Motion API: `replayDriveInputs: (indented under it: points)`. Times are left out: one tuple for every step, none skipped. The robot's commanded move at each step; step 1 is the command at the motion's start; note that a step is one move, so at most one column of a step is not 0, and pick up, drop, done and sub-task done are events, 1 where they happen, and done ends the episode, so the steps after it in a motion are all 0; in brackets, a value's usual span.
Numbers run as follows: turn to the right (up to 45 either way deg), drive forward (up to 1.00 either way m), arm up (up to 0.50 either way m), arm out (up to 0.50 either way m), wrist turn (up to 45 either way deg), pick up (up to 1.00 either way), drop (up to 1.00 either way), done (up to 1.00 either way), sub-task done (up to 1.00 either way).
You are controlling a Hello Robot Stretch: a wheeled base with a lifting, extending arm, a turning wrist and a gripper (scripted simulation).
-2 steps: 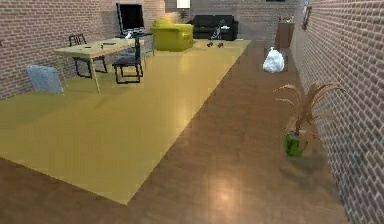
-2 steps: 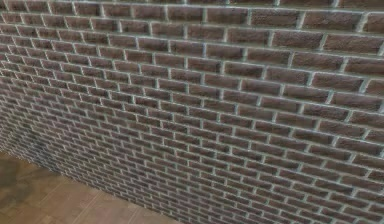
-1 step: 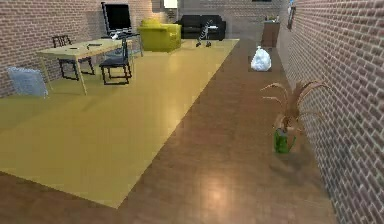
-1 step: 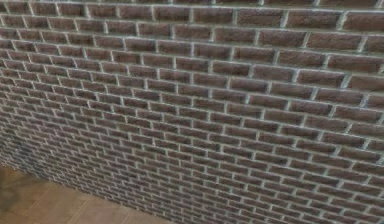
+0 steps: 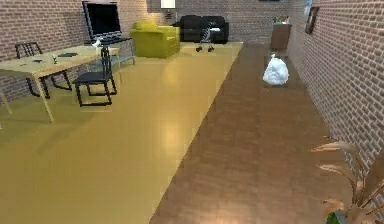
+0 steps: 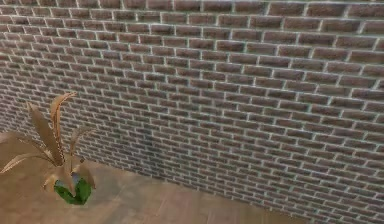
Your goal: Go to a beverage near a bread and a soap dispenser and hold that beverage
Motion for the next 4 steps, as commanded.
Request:
replayDriveInputs:
  points:
    - [0.0,0.80,0.00,0.00,0.0,0.00,0.00,0.00,0.00]
    - [12.0,0.00,0.00,0.00,0.0,0.00,0.00,0.00,0.00]
    - [0.0,1.00,0.00,0.00,0.0,0.00,0.00,0.00,0.00]
    - [0.0,1.00,0.00,0.00,0.0,0.00,0.00,0.00,0.00]
